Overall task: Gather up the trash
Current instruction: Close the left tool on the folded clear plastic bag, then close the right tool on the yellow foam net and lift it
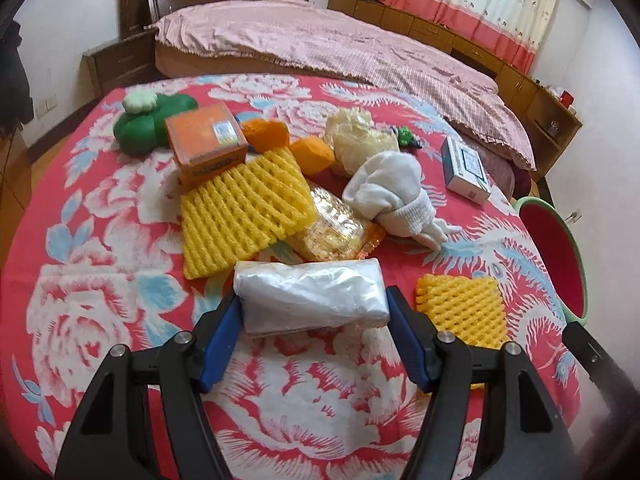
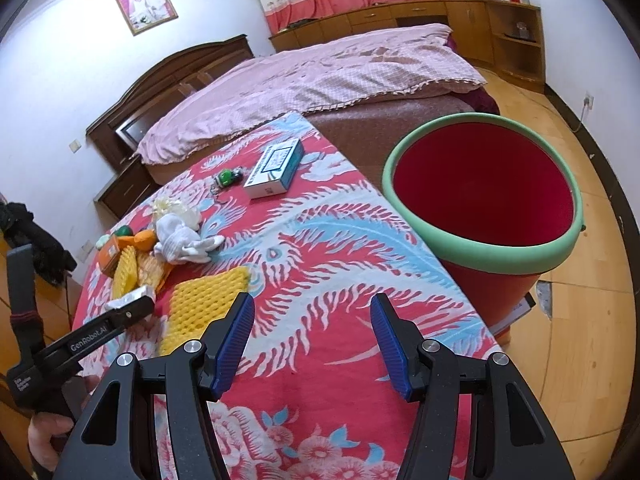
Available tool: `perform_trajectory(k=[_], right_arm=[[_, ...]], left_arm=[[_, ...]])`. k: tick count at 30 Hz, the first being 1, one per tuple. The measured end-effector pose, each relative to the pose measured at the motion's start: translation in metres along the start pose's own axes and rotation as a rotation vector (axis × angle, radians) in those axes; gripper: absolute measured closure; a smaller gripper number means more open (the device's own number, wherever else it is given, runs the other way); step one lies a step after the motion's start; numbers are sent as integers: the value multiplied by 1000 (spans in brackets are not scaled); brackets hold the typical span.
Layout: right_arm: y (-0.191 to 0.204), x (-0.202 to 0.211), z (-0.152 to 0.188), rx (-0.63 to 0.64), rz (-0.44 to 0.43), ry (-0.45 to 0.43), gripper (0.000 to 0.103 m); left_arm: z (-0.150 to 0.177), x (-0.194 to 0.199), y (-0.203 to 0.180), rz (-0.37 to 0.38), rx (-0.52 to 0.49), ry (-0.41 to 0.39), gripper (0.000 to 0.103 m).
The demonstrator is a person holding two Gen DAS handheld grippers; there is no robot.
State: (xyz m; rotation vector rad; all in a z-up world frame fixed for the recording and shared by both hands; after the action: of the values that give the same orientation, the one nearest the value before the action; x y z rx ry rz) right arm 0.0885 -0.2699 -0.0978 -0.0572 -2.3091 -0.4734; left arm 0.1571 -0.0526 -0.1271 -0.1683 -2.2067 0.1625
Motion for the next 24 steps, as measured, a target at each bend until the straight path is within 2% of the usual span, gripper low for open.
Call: perform_trajectory(k=[6,24], right_arm=[[15,-3,5,32,-19,20,41],[72,-32,34,162,-78,124,41]], left_arm=[[-3,16,9,-42,-23,-42,33],[7,24,47,-64,46,-48,33]])
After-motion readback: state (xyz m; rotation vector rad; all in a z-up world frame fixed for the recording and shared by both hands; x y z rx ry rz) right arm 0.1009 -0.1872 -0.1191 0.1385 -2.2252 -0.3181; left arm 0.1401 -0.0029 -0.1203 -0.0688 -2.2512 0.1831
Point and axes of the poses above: each gripper's, at about its wrist camera, not at the fingertips, and x roughly against the way its jaws point, y to its left, z to its underside, the point moved 8 cm from there along -x, roughly the way its jaws point
